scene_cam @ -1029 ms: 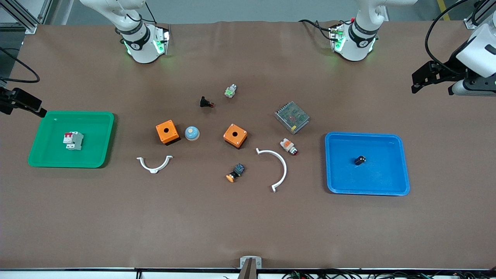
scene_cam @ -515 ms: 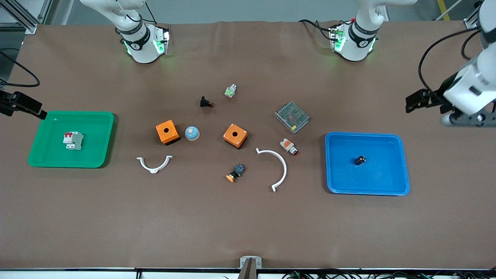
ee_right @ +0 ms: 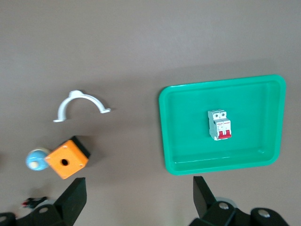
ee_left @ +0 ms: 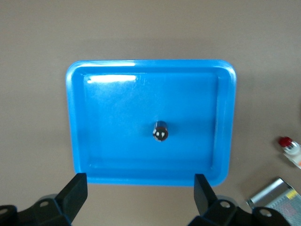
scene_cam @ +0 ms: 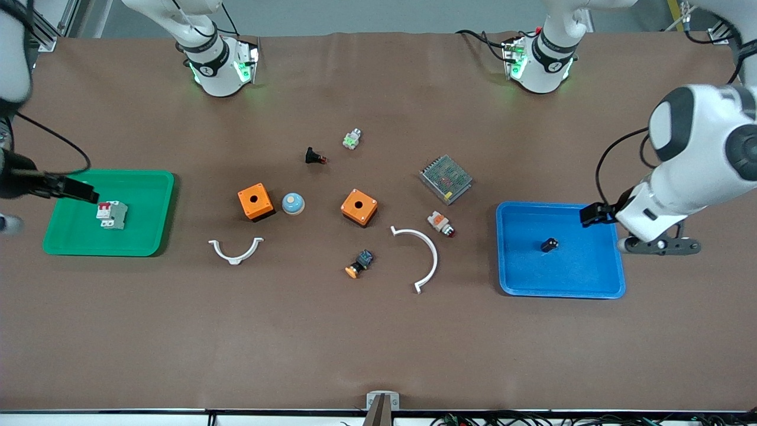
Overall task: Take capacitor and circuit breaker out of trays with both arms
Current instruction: 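Reach the left gripper to the capacitor while the right gripper reaches the breaker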
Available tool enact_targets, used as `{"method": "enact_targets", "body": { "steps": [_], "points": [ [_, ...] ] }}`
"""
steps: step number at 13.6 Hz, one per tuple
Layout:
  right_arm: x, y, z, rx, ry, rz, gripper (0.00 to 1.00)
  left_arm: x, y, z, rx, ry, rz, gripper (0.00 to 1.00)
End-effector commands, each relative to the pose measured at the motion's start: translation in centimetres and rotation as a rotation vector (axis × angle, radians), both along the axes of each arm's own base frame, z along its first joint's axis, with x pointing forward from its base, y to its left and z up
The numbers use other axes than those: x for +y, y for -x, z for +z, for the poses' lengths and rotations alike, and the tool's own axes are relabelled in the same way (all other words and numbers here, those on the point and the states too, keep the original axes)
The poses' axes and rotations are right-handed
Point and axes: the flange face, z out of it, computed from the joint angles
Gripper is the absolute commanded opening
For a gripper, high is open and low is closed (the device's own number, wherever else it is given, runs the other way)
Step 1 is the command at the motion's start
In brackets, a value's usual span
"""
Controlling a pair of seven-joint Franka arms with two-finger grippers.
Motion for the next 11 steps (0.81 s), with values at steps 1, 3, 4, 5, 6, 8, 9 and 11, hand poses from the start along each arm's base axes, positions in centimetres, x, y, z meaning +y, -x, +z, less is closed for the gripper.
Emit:
{"method": "enact_targets", "body": {
  "steps": [1,3,4,5,6,8,9,11],
  "points": [
    [-3.5,-1.0,-3.8,0.059,0.01,0.002,1.0,-0.1,0.3,-4.9,-0.046,-0.001,-0.01,1.0],
    [-8.0,-0.1,-6.5,0.085,-0.016,0.016,1.0,-0.3,0.2,-8.9,-0.058,0.0,-0.01,1.0],
    [-10.4,0.6,-8.3,0.079,-0.03,0.038,1.0,-0.5,0.2,-10.8,-0.054,0.0,-0.01,0.98],
    [-12.2,1.4,-10.1,0.076,-0.039,0.061,1.0,-0.5,0.1,-12.2,-0.056,-0.002,-0.013,0.96],
    [-14.0,2.5,-12.0,0.07,-0.045,0.085,1.0,-0.5,0.2,-13.6,-0.039,-0.004,-0.013,0.94],
    [-17.5,4.7,-14.8,0.063,-0.061,0.115,1.0,-0.8,0.4,-15.1,-0.019,-0.002,-0.012,0.87],
    [-17.8,5.3,-16.3,0.047,-0.059,0.127,1.0,-1.3,0.5,-15.8,-0.008,0.014,-0.004,0.86],
    [-18.2,7.5,-20.8,0.007,-0.049,0.115,1.0,-2.0,0.8,-17.6,0.02,0.033,0.008,0.8]
  ]
}}
